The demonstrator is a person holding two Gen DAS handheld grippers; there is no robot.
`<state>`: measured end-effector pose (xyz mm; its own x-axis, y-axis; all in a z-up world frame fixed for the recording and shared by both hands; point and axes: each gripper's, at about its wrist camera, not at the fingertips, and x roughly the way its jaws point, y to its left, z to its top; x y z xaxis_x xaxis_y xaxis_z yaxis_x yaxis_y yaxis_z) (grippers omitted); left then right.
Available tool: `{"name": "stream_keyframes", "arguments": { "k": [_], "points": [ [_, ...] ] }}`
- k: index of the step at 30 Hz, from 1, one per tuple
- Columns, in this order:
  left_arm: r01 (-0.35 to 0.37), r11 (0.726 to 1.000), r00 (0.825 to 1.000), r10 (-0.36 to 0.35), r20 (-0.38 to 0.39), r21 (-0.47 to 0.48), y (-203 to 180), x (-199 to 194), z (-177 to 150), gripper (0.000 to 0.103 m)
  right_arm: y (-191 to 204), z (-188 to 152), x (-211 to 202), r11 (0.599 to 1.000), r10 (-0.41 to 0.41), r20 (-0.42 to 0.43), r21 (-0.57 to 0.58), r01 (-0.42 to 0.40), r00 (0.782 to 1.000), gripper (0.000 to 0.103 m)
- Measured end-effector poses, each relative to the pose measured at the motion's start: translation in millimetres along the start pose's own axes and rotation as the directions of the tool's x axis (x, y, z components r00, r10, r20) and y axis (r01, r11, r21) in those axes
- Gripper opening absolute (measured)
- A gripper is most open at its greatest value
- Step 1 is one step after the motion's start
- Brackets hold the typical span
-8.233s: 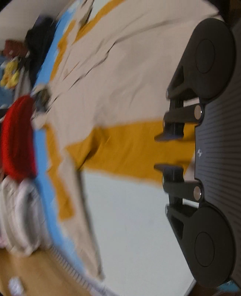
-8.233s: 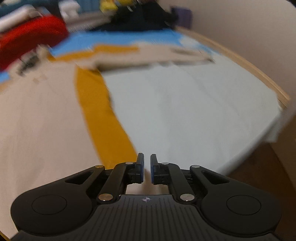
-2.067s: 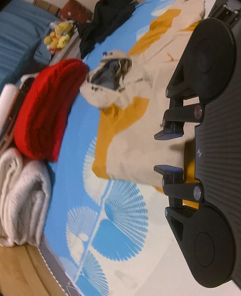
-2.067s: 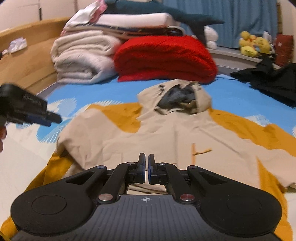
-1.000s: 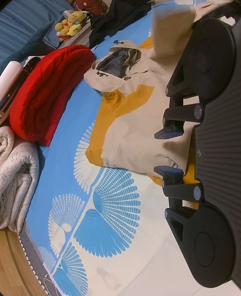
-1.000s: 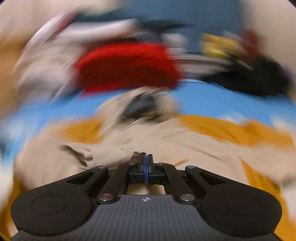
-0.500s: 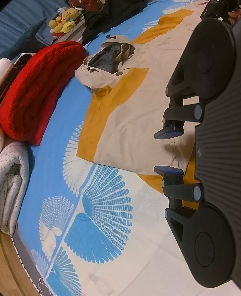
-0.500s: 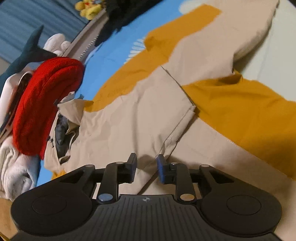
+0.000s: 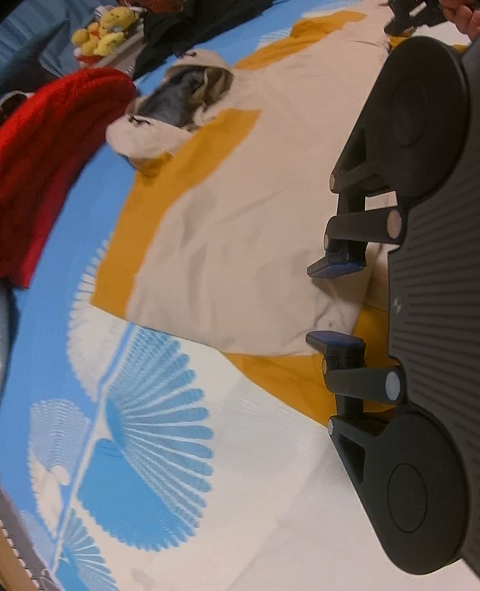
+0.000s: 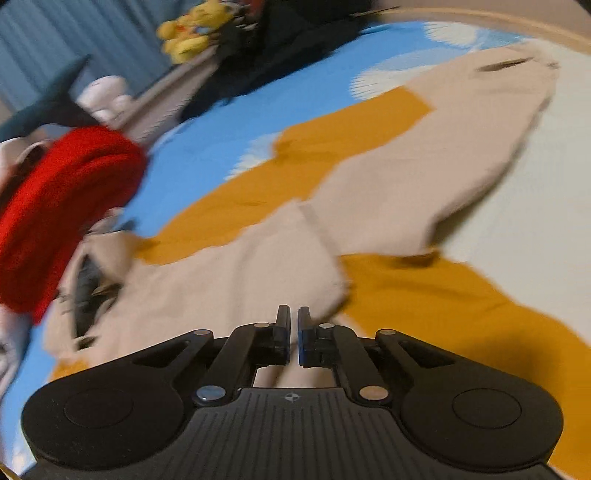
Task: Fold large clothes
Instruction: 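Grasp the other sleeve cuff with the right gripper and fold it across the body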
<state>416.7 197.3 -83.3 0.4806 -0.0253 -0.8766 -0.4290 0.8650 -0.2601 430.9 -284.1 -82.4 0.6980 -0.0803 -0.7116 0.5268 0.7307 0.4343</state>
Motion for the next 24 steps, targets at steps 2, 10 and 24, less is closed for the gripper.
{"name": "stream_keyframes", "arguments": {
  "k": [2,10,24],
  "points": [
    [0.007,1.0,1.0,-0.007,0.0,-0.011,2,-1,1,0.035,-1,2,-5,1.0,-0.01,0.037,0.01,0.01,0.999,0.005],
    [-0.014,1.0,1.0,0.015,-0.022,0.024,-3,7,-3,0.036,5,5,12,0.96,0.282,-0.073,0.022,-0.281,0.957,0.023],
    [0.001,1.0,1.0,-0.001,-0.016,-0.007,-11,5,-5,0.038,-1,16,12,0.984,0.162,-0.12,-0.054,-0.169,0.979,0.026]
  ]
}}
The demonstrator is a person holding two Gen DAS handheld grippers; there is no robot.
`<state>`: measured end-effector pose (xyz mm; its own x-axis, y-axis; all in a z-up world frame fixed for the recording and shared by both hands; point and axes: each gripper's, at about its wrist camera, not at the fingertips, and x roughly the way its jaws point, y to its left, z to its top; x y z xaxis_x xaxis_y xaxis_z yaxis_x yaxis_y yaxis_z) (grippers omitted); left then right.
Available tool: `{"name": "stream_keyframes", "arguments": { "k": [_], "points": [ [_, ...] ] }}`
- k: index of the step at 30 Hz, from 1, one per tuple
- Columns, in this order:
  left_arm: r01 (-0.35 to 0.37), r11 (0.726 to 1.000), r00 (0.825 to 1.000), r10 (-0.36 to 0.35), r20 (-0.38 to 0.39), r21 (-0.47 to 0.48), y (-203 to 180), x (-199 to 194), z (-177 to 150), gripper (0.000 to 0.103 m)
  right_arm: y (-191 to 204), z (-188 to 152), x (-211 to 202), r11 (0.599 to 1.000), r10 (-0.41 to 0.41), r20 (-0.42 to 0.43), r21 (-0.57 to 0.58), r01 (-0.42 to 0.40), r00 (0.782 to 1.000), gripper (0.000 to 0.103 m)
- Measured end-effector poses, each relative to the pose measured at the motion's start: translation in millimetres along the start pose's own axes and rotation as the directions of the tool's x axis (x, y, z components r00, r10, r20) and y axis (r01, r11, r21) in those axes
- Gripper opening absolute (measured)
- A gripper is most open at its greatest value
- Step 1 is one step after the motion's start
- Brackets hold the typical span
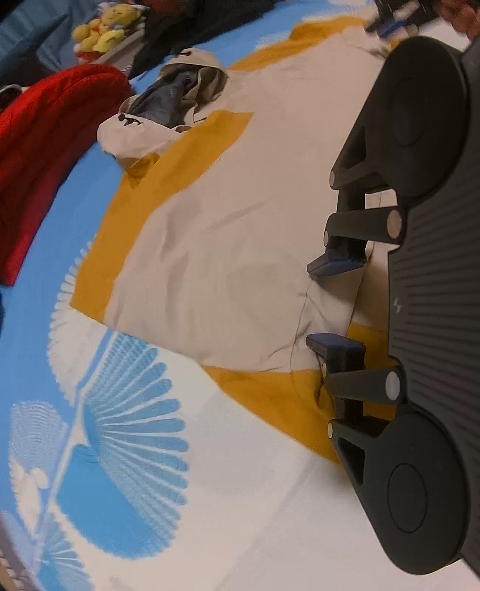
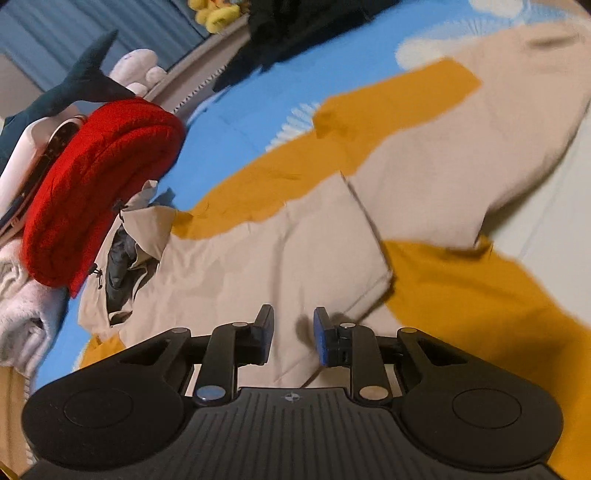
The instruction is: Fold large clothes
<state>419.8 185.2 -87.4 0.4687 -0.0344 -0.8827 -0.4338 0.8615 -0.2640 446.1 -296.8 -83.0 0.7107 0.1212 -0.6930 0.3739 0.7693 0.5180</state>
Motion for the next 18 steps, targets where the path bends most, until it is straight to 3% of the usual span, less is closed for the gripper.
{"name": "stream_keyframes", "arguments": {
  "k": [3,8,11,18],
  "points": [
    [0.011,0.999,0.999,-0.013,0.044,0.053,-12,-14,0,0.038,13,9,-14,0.988,-0.027,0.103,-0.149,0.042,0.994,0.026],
    [0.017,0.984,0.996,-0.033,0.086,0.177,-37,-30,-9,0.04,16,37,-48,0.932,0.006,0.266,-0.35,0.091,0.964,0.026],
    [0.017,0.971,0.995,-0.04,0.092,0.239,-49,-34,-18,0.041,-12,63,-64,0.938,-0.009,0.311,-0.327,0.116,0.95,0.026],
    [0.03,0.948,0.996,-0.056,0.075,0.317,-67,-31,-36,0.041,-119,120,-91,0.983,-0.109,0.35,-0.102,0.154,0.93,0.026]
  ]
}}
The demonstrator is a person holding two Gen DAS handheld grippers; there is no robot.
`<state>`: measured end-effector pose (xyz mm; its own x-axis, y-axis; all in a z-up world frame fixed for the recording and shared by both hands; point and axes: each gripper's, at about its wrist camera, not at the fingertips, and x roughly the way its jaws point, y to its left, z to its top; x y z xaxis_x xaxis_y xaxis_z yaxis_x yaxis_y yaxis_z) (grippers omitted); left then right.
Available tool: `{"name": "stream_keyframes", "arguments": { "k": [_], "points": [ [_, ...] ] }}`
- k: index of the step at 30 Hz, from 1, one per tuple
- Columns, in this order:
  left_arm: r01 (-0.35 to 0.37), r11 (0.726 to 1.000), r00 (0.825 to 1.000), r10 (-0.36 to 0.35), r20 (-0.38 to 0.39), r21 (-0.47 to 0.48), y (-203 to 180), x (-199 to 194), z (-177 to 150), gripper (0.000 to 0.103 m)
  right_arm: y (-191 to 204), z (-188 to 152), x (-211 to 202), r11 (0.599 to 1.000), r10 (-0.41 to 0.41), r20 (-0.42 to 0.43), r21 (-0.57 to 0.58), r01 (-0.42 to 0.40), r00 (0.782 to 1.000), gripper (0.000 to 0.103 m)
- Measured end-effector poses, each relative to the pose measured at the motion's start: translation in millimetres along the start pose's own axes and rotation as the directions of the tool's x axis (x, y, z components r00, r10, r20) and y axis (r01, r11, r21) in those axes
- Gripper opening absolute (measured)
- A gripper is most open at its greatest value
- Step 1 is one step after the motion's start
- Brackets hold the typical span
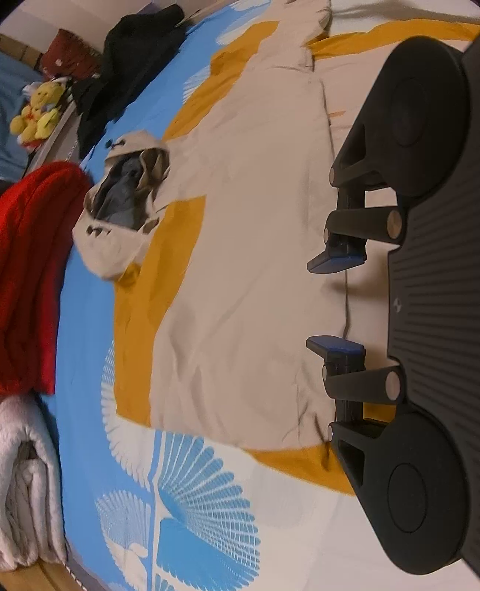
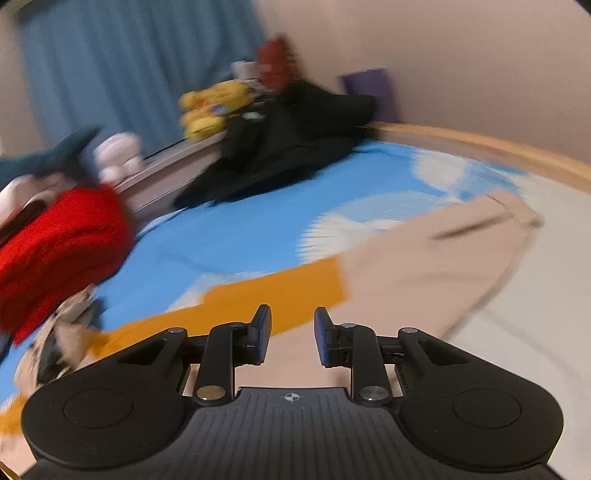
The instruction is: Fold large clothes
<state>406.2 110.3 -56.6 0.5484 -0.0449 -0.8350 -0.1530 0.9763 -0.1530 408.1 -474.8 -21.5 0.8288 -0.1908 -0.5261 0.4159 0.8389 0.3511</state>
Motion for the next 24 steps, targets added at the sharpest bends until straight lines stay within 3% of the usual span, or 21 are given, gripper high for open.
{"name": "stream_keyframes", "arguments": {
  "k": [7,11,15,21,24],
  "points": [
    [0.012,1.0,1.0,-0.012,-0.006,0.026,-10,3,-2,0.041,-92,20,19,0.987,-0.086,0.026,0.138,0.082,0.996,0.026],
    [0.009,0.999,1.0,-0.009,-0.016,0.036,-11,7,-4,0.041,-138,18,40,0.954,-0.102,-0.005,0.282,0.1,0.995,0.026],
    [0.011,0.999,1.0,-0.01,-0.019,0.041,-13,11,-3,0.041,-163,4,64,0.917,-0.086,-0.05,0.386,0.098,0.995,0.027],
    [0.006,0.999,1.0,-0.005,-0.023,0.049,-14,15,-3,0.041,-188,-4,92,0.841,-0.09,-0.045,0.532,0.1,0.995,0.032],
    [0.003,0.998,1.0,-0.002,-0.025,0.056,-14,17,-2,0.041,-197,-4,111,0.831,-0.101,-0.028,0.547,0.1,0.995,0.031]
  ]
}}
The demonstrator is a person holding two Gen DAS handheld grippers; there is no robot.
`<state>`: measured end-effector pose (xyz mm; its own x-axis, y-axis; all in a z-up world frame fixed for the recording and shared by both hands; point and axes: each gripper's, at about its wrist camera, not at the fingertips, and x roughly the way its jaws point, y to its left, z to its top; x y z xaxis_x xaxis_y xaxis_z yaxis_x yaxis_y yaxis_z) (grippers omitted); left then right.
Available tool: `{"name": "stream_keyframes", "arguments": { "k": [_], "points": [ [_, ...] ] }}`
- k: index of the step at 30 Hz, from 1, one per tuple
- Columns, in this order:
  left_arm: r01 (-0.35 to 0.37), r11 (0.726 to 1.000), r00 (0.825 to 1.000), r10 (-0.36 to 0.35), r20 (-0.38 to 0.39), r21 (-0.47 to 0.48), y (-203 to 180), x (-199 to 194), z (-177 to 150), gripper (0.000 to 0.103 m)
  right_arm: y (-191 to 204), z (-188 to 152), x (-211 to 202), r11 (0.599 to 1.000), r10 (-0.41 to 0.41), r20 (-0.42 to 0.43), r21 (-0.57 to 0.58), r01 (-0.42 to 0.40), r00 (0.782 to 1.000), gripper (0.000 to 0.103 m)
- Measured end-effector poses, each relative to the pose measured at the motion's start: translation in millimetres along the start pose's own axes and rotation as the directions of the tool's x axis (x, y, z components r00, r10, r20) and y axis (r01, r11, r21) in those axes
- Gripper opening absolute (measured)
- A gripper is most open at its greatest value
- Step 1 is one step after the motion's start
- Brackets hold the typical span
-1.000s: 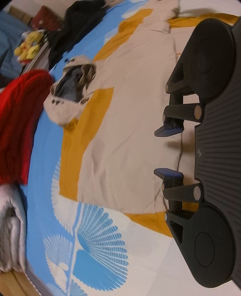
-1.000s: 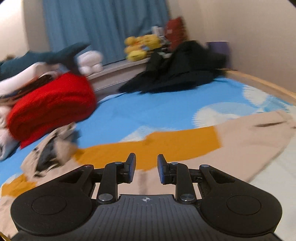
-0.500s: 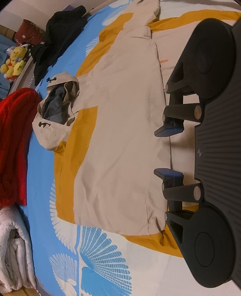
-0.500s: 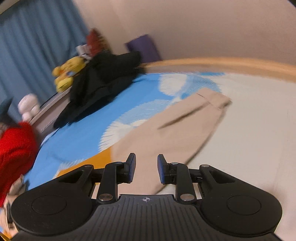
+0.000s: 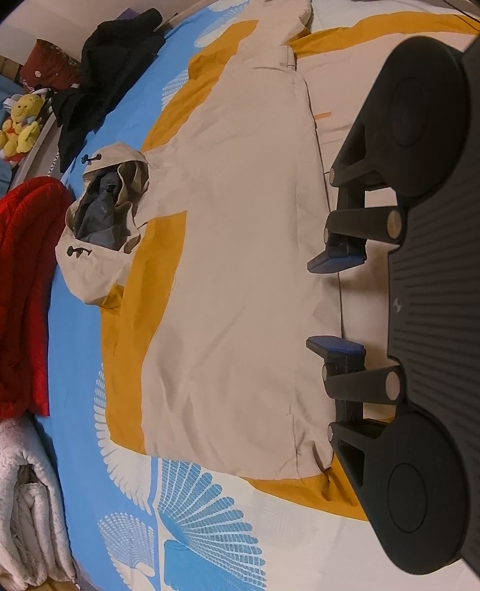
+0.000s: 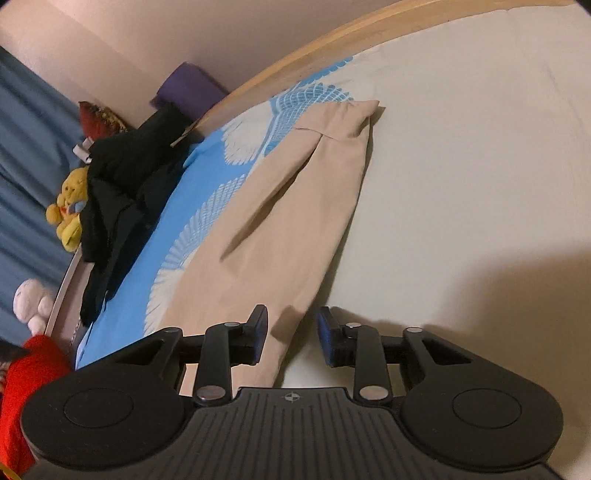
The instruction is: Fold large clothes
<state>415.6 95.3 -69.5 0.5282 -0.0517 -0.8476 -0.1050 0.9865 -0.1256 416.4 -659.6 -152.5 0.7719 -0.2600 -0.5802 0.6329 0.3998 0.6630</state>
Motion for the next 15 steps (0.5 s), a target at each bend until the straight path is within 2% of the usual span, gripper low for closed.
{"name": "stream_keyframes", "arguments": {
  "k": [5,8,9,10,12,15],
  "points": [
    [-0.004,1.0,1.0,0.004,0.004,-0.011,4,0,3,0.041,5,13,17,0.999,-0.034,0.08,0.003,0.034,0.996,0.03],
    [0.001,1.0,1.0,-0.001,0.007,-0.012,6,-2,3,0.041,17,27,30,0.995,-0.094,0.099,-0.03,0.098,0.991,0.028],
    [0.004,1.0,1.0,-0.004,0.008,-0.014,7,-3,4,0.041,24,32,32,0.99,-0.127,0.112,-0.045,0.133,0.986,0.02],
    [0.006,1.0,1.0,-0.006,0.01,-0.017,8,-4,4,0.041,32,35,32,0.986,-0.149,0.132,-0.061,0.158,0.98,0.007],
    [0.01,1.0,1.0,-0.01,0.016,-0.026,12,-8,6,0.041,52,40,26,0.98,-0.152,0.183,-0.1,0.172,0.971,0.003],
    [0.015,0.998,1.0,-0.014,0.028,-0.056,19,-14,9,0.041,109,27,7,0.942,-0.102,0.284,-0.28,0.184,0.953,0.002]
  ]
}}
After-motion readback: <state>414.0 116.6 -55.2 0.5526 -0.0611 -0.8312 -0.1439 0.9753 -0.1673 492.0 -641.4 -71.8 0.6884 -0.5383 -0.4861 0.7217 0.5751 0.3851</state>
